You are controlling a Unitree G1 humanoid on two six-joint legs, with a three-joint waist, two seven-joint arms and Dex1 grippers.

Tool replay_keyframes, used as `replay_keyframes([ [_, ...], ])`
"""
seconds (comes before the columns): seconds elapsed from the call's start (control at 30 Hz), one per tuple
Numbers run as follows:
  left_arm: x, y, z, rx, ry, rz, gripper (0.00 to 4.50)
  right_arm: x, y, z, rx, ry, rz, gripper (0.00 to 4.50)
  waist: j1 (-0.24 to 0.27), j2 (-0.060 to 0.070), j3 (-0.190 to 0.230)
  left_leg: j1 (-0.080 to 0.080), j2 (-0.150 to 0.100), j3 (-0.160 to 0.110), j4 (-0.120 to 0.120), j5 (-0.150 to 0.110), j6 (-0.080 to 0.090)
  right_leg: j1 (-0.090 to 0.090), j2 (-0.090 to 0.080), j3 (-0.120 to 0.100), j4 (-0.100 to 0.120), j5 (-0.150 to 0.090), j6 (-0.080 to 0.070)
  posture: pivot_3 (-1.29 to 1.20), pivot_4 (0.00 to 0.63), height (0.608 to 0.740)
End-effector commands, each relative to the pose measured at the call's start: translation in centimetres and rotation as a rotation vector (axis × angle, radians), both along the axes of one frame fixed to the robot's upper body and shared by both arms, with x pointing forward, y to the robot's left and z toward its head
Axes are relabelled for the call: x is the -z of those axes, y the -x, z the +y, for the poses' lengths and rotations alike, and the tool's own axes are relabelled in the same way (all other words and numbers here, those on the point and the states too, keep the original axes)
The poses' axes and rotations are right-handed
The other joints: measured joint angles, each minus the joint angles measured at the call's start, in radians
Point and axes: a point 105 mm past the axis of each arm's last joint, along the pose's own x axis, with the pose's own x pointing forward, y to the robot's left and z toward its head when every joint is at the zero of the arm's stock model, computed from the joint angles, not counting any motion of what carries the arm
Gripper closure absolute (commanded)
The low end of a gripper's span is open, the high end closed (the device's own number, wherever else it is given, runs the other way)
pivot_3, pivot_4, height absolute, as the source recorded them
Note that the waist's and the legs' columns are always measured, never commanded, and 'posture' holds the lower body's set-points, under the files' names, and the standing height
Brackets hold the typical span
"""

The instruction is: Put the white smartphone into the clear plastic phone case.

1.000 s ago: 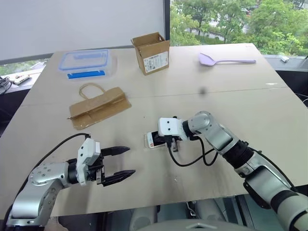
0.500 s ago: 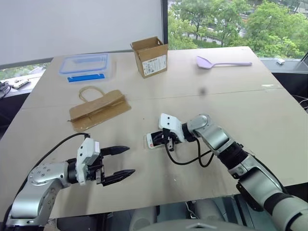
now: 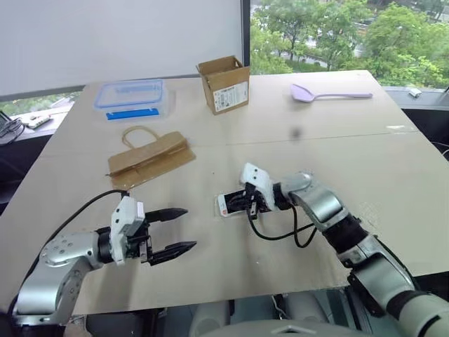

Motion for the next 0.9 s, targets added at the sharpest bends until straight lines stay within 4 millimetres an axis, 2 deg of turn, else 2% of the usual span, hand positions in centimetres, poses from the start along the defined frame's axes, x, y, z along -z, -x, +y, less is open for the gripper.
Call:
replay_keyframes([
  [0.03, 0.3, -0.8, 0.3, -0.048, -0.036, 0.006, 0.11, -1.2, 0.2, -2.1, 0.095, -0.04, 0.051, 4.44, 0.003, -0.002, 0.006, -0.002, 0.0, 0.0, 0.0, 0.001, 0.002, -0.001, 0.001, -0.001, -0.001, 0.0, 0.0, 0.0, 0.15, 0.74],
  [0.17, 0.8, -2.0, 0.4, -0.098, -0.059, -0.012, 0.11, -6.8, 1.4, -2.7, 0.057, -0.168, -0.087, 4.44, 0.003, -0.005, 0.017, -0.016, -0.001, 0.0, 0.0, 0.003, 0.004, -0.012, 0.004, -0.002, -0.002, 0.001, 0.0, 0.0, 0.15, 0.74],
  [0.23, 0.8, -2.4, 0.3, -0.113, -0.058, -0.018, 0.11, -8.6, 1.3, -3.4, 0.087, -0.186, -0.175, 4.44, -0.001, -0.008, 0.019, -0.028, -0.001, 0.0, 0.0, 0.003, 0.004, -0.022, 0.008, -0.003, -0.002, 0.005, 0.0, 0.0, 0.15, 0.74],
  [0.3, 0.9, -2.6, 0.2, -0.113, -0.062, -0.025, 0.11, -9.3, 0.3, -4.5, 0.159, -0.137, -0.267, 4.44, -0.003, -0.009, 0.021, -0.03, -0.001, 0.001, 0.0, 0.003, 0.004, -0.026, 0.01, -0.003, 0.0, 0.005, 0.001, 0.0, 0.15, 0.74],
  [0.33, 0.9, -2.7, 0.1, -0.113, -0.063, -0.026, 0.11, -9.2, 0.0, -5.0, 0.183, -0.107, -0.298, 4.44, -0.003, -0.01, 0.021, -0.03, -0.001, 0.002, -0.001, 0.003, 0.004, -0.026, 0.01, -0.005, 0.0, 0.005, 0.0, 0.0, 0.15, 0.74],
  [0.43, 1.4, -3.1, 0.3, -0.133, -0.089, -0.034, 0.11, -7.3, -1.9, -8.2, 0.281, 0.086, -0.404, 4.44, 0.0, -0.01, 0.024, -0.03, 0.0, 0.001, -0.004, 0.003, 0.004, -0.026, 0.011, -0.005, 0.0, 0.005, -0.001, 0.0, 0.15, 0.74],
  [0.57, 2.0, -4.0, 0.5, -0.184, -0.127, -0.048, 0.11, -5.9, -2.0, -9.4, 0.29, 0.144, -0.393, 4.44, 0.001, -0.013, 0.027, -0.03, -0.001, 0.002, -0.004, 0.003, 0.004, -0.026, 0.011, -0.005, -0.001, 0.004, 0.001, 0.0, 0.15, 0.74],
  [0.67, 2.1, -4.5, 0.6, -0.209, -0.146, -0.054, 0.11, -4.7, -1.8, -9.4, 0.268, 0.174, -0.374, 4.44, -0.001, -0.013, 0.028, -0.03, 0.0, 0.003, -0.003, 0.003, 0.004, -0.026, 0.011, -0.004, 0.0, 0.004, 0.001, 0.0, 0.15, 0.74],
  [0.77, 2.4, -4.8, 0.8, -0.224, -0.168, -0.062, 0.11, -3.2, -0.6, -8.6, 0.186, 0.193, -0.328, 4.44, 0.001, -0.013, 0.028, -0.029, 0.0, 0.002, -0.001, 0.003, 0.004, -0.026, 0.012, -0.004, 0.002, 0.003, 0.002, 0.0, 0.15, 0.74],
  [0.9, 2.6, -4.9, 0.8, -0.232, -0.175, -0.065, 0.11, -3.0, 0.3, -7.4, 0.116, 0.171, -0.316, 4.44, 0.001, -0.013, 0.028, -0.029, 0.0, 0.002, 0.002, 0.003, 0.005, -0.025, 0.012, -0.005, 0.004, 0.003, 0.003, 0.0, 0.15, 0.74],
])
